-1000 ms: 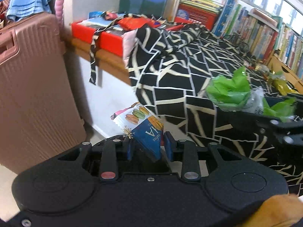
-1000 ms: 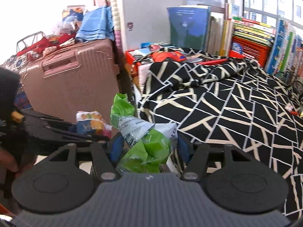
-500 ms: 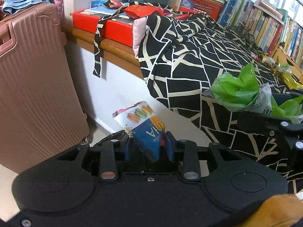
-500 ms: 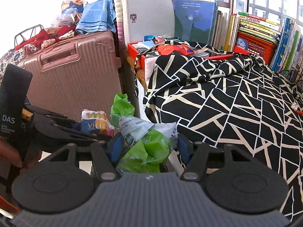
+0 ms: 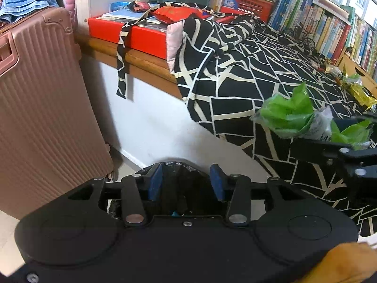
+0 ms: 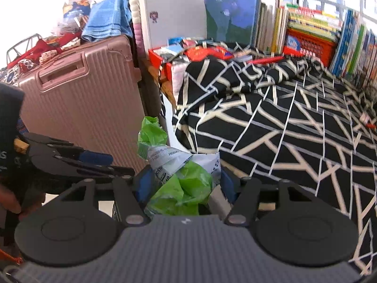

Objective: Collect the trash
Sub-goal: 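Open the right tool over the black bin to drop the green wrapper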

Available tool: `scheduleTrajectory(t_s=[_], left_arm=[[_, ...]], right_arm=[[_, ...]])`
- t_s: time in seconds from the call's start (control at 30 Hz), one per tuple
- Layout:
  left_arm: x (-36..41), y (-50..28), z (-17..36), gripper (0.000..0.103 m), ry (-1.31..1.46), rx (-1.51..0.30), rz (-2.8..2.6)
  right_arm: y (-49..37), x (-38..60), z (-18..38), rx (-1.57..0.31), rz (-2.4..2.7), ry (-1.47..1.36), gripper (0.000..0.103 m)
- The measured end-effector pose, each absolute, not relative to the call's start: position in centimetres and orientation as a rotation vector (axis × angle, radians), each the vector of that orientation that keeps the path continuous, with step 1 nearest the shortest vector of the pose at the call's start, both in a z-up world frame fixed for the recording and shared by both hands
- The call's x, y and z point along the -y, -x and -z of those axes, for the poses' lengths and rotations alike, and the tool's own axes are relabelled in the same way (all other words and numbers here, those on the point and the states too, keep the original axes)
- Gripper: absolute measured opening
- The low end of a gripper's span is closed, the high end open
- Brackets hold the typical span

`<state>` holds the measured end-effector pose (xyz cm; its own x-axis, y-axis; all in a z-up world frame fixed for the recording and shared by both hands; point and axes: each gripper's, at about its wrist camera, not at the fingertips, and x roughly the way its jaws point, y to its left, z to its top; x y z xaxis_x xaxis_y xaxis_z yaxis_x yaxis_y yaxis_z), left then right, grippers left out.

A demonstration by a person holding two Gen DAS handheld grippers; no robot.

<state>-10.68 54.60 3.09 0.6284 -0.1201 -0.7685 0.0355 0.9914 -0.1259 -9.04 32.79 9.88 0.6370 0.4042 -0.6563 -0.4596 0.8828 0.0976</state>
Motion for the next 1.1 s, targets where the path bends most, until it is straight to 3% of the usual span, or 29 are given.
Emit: scheduleTrajectory(t_s=[0.33,0.37,0.53,0.8,0.97,1.1], left_arm=[[-57.8,11.9,-3.3,0.044,0.081,-0.889,0.039],[-58.2,12.0,-3.4,0.044,0.082,-0.887,0.026],[-60.5,12.4,-3.8,0.044,0.101,-0.883,-0.027],[-60.8,12.4,-4.5,0.048,0.093,-0.873,-0.004],[-59.1,11.8,-5.9,0.058,0.057,-0.839,0.012],[-56.9,10.5,-8.3,0.058,0.017,-0.806,0.140]], right_arm=[[7.6,-36.5,-7.9,-0.787,-0.502,0.086,0.065],[7.4,-36.9,-7.7,-0.788,-0.499,0.085,0.072],[6.6,-39.0,-7.8,-0.748,-0.476,0.127,0.089],[6.7,-38.0,-8.8,-0.711,-0.420,0.114,0.089],[8.1,-34.8,-9.7,-0.708,-0.341,0.055,0.098],[10.0,-31.7,-11.9,-0.664,-0.244,0.013,0.103]])
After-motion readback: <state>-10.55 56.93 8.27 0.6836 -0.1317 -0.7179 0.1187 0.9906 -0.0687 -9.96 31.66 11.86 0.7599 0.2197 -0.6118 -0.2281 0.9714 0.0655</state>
